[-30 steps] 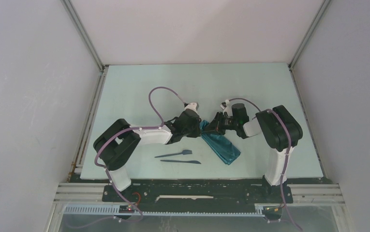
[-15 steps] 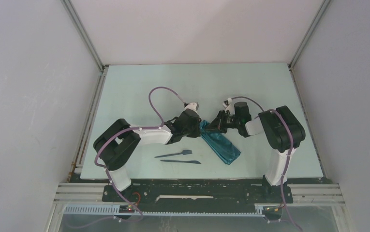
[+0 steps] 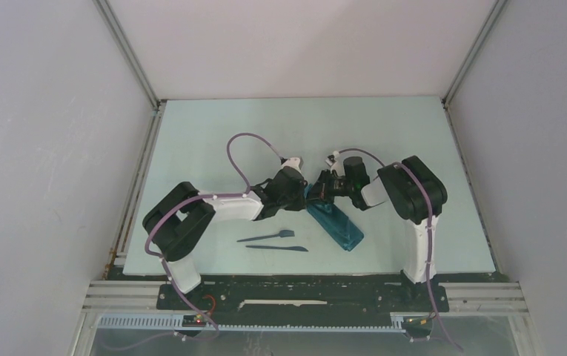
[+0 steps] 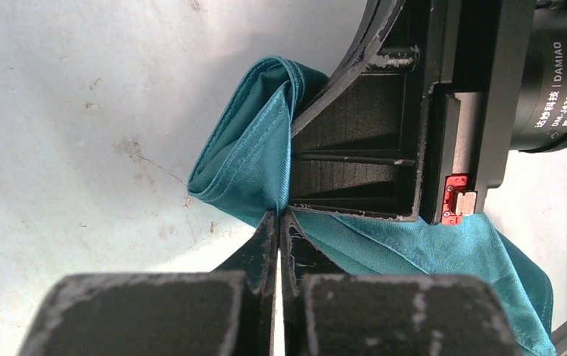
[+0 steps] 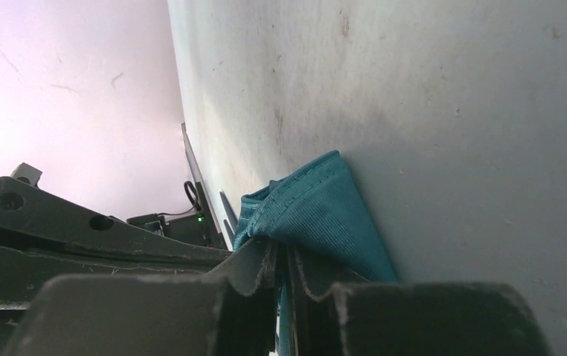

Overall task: Fold the napkin into a case and place the utensils inside
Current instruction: Stuff the top corner of the smaller-rectangle-folded napkin into the folded napkin, then smooth out the smaller rectangle-folded napkin at the center of the board.

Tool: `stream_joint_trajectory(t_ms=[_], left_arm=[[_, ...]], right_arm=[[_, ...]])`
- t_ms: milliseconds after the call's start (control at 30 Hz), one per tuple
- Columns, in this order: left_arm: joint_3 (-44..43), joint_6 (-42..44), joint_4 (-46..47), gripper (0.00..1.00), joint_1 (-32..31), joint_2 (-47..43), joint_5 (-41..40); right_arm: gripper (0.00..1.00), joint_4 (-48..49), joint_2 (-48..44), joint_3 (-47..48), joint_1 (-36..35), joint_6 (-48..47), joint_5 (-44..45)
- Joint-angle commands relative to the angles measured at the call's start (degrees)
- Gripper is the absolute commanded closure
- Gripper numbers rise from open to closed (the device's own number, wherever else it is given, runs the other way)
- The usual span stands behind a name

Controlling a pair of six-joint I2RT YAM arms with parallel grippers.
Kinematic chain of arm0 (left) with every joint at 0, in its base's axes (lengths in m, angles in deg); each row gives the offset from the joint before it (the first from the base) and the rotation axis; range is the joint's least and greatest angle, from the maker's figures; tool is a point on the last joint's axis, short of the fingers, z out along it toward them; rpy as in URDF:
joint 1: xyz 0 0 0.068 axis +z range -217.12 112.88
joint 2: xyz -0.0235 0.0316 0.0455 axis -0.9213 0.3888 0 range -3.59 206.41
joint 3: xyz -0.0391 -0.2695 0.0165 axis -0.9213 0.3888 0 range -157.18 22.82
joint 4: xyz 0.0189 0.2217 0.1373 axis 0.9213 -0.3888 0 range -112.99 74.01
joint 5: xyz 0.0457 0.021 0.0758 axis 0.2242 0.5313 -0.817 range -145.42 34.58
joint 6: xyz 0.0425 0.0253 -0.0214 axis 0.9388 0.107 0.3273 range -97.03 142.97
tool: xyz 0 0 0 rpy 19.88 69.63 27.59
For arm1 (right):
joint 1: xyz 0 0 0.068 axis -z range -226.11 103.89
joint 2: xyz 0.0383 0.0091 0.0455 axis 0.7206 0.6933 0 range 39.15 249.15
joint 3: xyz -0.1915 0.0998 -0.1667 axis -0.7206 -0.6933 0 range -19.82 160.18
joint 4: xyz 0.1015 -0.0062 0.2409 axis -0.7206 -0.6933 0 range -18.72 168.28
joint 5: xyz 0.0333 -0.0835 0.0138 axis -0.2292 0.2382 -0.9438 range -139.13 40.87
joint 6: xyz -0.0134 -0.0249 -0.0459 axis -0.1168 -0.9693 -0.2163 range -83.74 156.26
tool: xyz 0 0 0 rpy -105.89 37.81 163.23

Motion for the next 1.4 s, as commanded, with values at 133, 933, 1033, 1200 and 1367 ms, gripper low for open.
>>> stream_joint_trajectory(t_ms=[133, 933, 1033, 1200, 1367], left_arm=[[-3.1, -0.5, 0.2, 1.00, 0.6, -1.5, 1.1], [-7.2, -2.3, -3.6, 0.60, 1.1, 0.7, 8.7], [-4.0, -2.2, -2.9, 0.44, 1.0, -5.0, 8.9], [-1.0, -4.1, -3.1, 0.37, 3.0, -11.5, 13.1], [-1.9, -7.1, -0.8, 0.57, 5.8, -8.3, 19.6]], right_arm=[[0.77, -9.9, -10.0, -3.1, 2.8, -4.0, -1.0], [0.64, -33.1, -20.9, -6.5, 6.5, -19.0, 5.1], [0.64, -33.4, -21.3, -6.5, 5.7, -18.9, 5.3], [0.65, -37.8, -24.7, -6.5, 5.5, -20.5, 7.3], [0.64, -41.9, -27.9, -6.5, 5.0, -22.5, 10.0]])
